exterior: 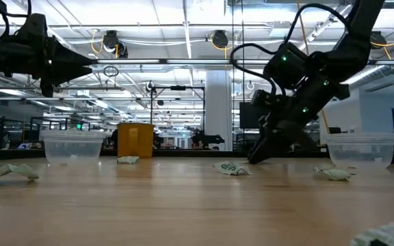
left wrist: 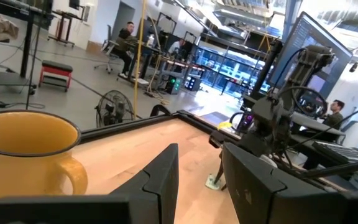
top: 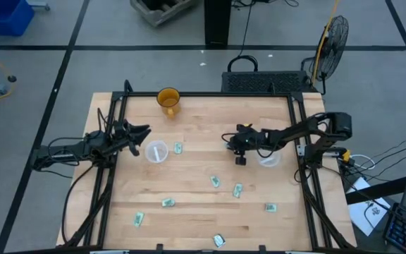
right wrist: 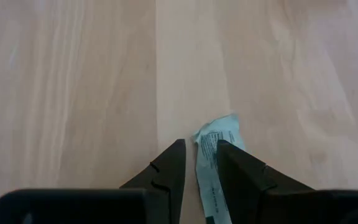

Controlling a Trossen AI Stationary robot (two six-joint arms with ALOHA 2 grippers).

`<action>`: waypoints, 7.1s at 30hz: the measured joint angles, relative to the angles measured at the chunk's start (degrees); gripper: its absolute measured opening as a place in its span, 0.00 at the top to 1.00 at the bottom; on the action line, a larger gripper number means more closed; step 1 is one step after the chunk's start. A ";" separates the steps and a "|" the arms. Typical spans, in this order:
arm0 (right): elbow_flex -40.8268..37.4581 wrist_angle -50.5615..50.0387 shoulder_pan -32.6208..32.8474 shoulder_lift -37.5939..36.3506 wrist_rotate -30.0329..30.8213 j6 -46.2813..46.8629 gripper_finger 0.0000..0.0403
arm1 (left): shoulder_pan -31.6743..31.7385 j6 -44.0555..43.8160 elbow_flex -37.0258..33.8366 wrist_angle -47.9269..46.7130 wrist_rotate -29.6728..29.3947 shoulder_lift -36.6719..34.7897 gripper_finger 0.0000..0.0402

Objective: Pick and place items into bin
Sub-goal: Put the stevia packet into the right transparent bin, then put the stevia packet into the left transparent bin

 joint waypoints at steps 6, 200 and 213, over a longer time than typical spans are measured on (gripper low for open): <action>-0.01 3.67 -0.55 2.77 0.11 0.75 0.79 | 0.00 -0.04 0.00 -0.01 -1.31 0.00 0.68; -0.11 -4.32 4.10 -37.85 13.56 0.51 0.78 | 5.23 18.18 51.02 -38.42 14.42 75.93 0.98; -0.16 -7.66 4.10 -37.83 13.56 2.24 0.78 | 0.25 -2.28 45.42 -57.90 11.94 68.67 0.97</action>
